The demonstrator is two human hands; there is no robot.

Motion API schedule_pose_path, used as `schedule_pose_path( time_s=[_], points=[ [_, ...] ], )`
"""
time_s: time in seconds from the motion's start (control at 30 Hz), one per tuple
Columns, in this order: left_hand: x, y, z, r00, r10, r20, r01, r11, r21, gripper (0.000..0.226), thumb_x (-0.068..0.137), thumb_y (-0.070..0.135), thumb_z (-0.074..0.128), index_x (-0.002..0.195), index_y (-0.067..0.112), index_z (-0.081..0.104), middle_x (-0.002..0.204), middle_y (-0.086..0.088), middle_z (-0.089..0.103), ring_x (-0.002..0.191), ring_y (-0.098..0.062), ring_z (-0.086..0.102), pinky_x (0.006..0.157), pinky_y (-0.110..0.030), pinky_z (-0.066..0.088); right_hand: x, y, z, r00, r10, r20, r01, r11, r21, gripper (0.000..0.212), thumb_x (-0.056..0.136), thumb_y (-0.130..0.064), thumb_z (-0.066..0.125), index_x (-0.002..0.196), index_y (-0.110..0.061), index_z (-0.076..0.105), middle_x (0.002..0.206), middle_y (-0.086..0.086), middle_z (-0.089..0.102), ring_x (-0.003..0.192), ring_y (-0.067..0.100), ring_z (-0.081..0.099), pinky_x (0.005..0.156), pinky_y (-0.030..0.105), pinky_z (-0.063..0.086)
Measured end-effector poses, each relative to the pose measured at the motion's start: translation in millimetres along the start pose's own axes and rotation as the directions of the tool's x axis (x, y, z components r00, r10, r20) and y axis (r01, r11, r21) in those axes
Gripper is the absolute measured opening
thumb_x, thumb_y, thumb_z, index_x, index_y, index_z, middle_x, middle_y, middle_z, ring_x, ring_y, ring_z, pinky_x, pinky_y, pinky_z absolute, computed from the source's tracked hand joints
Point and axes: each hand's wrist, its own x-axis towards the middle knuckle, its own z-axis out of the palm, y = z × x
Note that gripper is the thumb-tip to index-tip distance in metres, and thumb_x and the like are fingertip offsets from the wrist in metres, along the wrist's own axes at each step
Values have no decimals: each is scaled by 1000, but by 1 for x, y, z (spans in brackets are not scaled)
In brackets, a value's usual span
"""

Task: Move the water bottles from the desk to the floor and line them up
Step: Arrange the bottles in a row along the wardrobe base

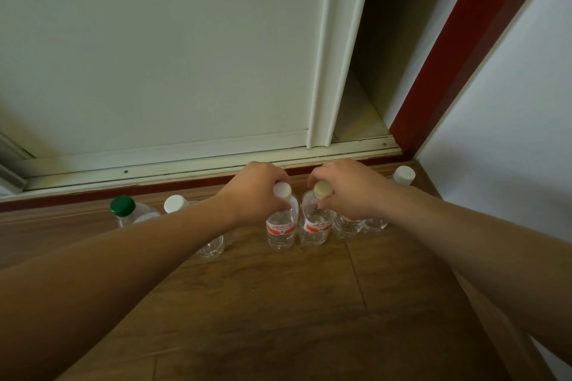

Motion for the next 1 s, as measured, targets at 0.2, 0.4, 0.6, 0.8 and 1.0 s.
schedule_pose_path(
  time_s=[0.2, 0.4, 0.6, 0.8, 1.0],
  points=[
    [2, 9, 5, 1000, 11, -2, -11, 1000, -24, 22, 75, 32, 81, 91, 30, 66, 84, 14, 61, 76, -3, 56, 64, -23, 47, -1, 2, -1, 1000, 3, 9, -3, 999, -39, 33, 82, -30, 71, 113, -28, 61, 107, -9, 62, 95, 11, 54, 82, 36, 50],
    [3, 12, 8, 1000, 10, -11, -10, 1000, -27, 23, 74, 32, 80, 93, 26, 68, 85, 13, 62, 77, -4, 56, 68, -27, 51, 0, 9, 0, 1000, 9, -7, -9, 999, -47, 33, 80, -31, 71, 111, -30, 61, 105, -9, 62, 92, 11, 54, 78, 36, 50],
    [6, 14, 8, 1000, 7, -13, -7, 1000, -31, 25, 75, 31, 80, 97, 26, 69, 85, 15, 61, 77, -2, 56, 68, -24, 50, 0, 12, 1, 1000, 6, -13, -6, 999, -34, 28, 80, -29, 71, 106, -30, 61, 101, -11, 61, 90, 11, 55, 76, 34, 49],
    [6, 16, 8, 1000, 6, -14, -7, 999, -43, 26, 75, 30, 81, 97, 26, 68, 86, 15, 61, 77, -2, 56, 68, -23, 49, 0, 13, 0, 1000, 15, -5, -15, 999, -35, 31, 81, -28, 70, 111, -30, 62, 105, -10, 62, 93, 12, 55, 80, 37, 50],
    [7, 17, 9, 1000, 8, -17, -9, 999, -49, 24, 74, 29, 82, 94, 24, 69, 84, 13, 62, 77, -3, 57, 68, -27, 52, -1, 14, 0, 1000, 13, -11, -13, 1000, -19, 32, 82, -28, 70, 113, -28, 62, 107, -10, 62, 95, 11, 55, 83, 38, 50]
  ],
)
